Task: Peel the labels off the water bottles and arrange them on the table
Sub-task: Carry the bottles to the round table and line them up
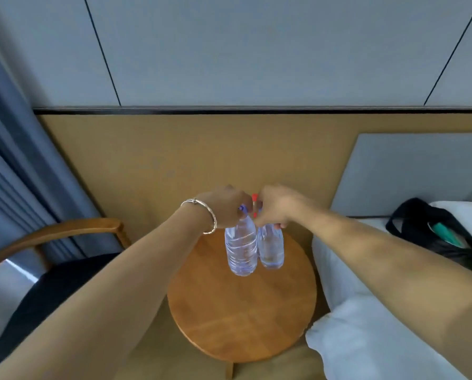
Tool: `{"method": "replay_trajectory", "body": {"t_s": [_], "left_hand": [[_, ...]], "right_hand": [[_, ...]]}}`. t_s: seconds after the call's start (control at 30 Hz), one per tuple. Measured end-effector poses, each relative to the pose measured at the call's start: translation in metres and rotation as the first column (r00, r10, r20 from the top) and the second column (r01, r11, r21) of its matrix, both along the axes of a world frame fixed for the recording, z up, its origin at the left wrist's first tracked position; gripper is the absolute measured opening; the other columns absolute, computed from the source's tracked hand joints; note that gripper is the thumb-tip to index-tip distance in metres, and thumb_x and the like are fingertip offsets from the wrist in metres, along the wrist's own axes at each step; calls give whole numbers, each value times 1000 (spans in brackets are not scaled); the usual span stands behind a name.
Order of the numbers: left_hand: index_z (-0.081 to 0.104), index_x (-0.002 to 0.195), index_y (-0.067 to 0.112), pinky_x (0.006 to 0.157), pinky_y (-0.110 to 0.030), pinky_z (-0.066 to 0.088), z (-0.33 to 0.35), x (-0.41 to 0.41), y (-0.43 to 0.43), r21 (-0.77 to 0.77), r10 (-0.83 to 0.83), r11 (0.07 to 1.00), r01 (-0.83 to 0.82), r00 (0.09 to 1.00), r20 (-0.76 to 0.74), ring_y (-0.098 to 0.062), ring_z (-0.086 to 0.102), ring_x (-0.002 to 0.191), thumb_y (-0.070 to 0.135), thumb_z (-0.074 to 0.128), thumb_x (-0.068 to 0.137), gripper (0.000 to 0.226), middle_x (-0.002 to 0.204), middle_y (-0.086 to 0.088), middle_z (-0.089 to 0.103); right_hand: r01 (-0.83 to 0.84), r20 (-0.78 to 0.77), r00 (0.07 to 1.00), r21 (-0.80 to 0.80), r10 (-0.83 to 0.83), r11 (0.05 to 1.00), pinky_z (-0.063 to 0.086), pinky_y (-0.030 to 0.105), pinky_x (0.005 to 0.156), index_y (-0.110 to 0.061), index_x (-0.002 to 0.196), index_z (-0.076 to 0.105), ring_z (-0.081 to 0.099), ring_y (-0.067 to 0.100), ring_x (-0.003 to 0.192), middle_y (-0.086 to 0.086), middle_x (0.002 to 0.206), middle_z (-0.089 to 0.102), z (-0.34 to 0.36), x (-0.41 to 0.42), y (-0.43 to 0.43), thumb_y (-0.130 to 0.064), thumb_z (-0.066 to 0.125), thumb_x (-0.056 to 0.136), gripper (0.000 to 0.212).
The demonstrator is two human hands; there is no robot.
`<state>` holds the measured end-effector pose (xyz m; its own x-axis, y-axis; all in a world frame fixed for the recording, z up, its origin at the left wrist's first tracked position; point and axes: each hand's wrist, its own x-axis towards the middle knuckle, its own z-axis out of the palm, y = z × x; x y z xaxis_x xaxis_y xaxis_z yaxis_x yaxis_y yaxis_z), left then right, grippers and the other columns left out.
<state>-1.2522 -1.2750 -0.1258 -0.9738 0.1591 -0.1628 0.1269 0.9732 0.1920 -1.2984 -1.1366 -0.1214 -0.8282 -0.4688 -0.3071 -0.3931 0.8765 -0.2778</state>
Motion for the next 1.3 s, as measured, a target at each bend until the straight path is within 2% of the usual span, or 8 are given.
{"method": "replay_trajectory", "body": {"t_s": [0.1, 0.23, 0.37, 0.47, 0.6, 0.77, 0.93, 1.3], "left_hand": [[64, 125, 22, 82, -29, 39, -47, -36, -4, 29, -72, 997, 70, 996, 54, -31, 53, 118, 12, 50, 97, 33, 113, -8, 59], [62, 128, 13, 88, -34, 37, -109, -65, -8, 33, -84, 996, 82, 994, 66, -38, 50, 124, 12, 46, 97, 35, 134, -19, 53], [62, 128, 17, 75, -34, 40, -186, -90, -18, 104, -6, 995, -6, 993, 118, -38, 59, 106, 14, 47, 94, 37, 117, -18, 59], [61, 130, 19, 81, -38, 43, -230, -99, -22, 125, 43, 990, -63, 986, 158, -39, 58, 106, 13, 48, 94, 38, 121, -17, 56], [59, 133, 19, 83, -38, 43, -277, -106, -18, 148, 64, 984, -96, 976, 211, -39, 58, 109, 13, 48, 95, 40, 126, -16, 52], [57, 135, 21, 88, -38, 44, -305, -119, -14, 134, 84, 983, -122, 962, 262, -38, 57, 113, 13, 50, 94, 42, 130, -15, 51], [57, 134, 20, 83, -39, 43, -307, -137, -6, 115, 96, 985, -128, 964, 247, -38, 57, 108, 14, 50, 95, 40, 125, -15, 52], [54, 137, 23, 77, -37, 41, -325, -163, 4, 90, 149, 981, -173, 963, 223, -36, 55, 110, 11, 47, 96, 43, 128, -13, 50]], "right_hand": [[16, 47, 999, 43, -18, 999, 47, 22, 50, -8, 81, 64, 56, 19, 45, 3, 53, 59, -47, -31, -10, -14, 62, 80, 6], [77, 111, 991, 25, -79, 997, 42, 26, 50, -17, 67, 52, 59, 25, 62, 2, 62, 59, -116, -62, -18, -24, 61, 79, 16], [139, 166, 976, 4, -138, 990, 53, 34, 73, -13, 94, 67, 64, 27, 90, 5, 95, 68, -189, -83, -18, -25, 62, 81, 18], [161, 199, 967, 9, -160, 987, 44, 31, 68, -10, 105, 67, 63, 26, 94, 7, 100, 66, -234, -93, -18, -19, 62, 86, 21], [197, 213, 959, -34, -186, 980, 49, 37, 73, -9, 101, 67, 64, 28, 91, 9, 98, 67, -278, -102, -14, -20, 61, 86, 19], [176, 198, 965, -4, -172, 984, 51, 36, 78, -9, 102, 67, 63, 29, 96, 9, 107, 67, -303, -119, -7, -16, 59, 85, 20], [132, 215, 969, -42, -120, 990, 53, 40, 80, -10, 105, 66, 61, 28, 94, 8, 109, 64, -303, -143, -2, -26, 59, 89, 24], [78, 222, 972, 1, -77, 997, 44, 33, 82, -17, 123, 60, 59, 31, 111, 8, 133, 51, -350, -179, 8, -18, 55, 93, 30]]}}
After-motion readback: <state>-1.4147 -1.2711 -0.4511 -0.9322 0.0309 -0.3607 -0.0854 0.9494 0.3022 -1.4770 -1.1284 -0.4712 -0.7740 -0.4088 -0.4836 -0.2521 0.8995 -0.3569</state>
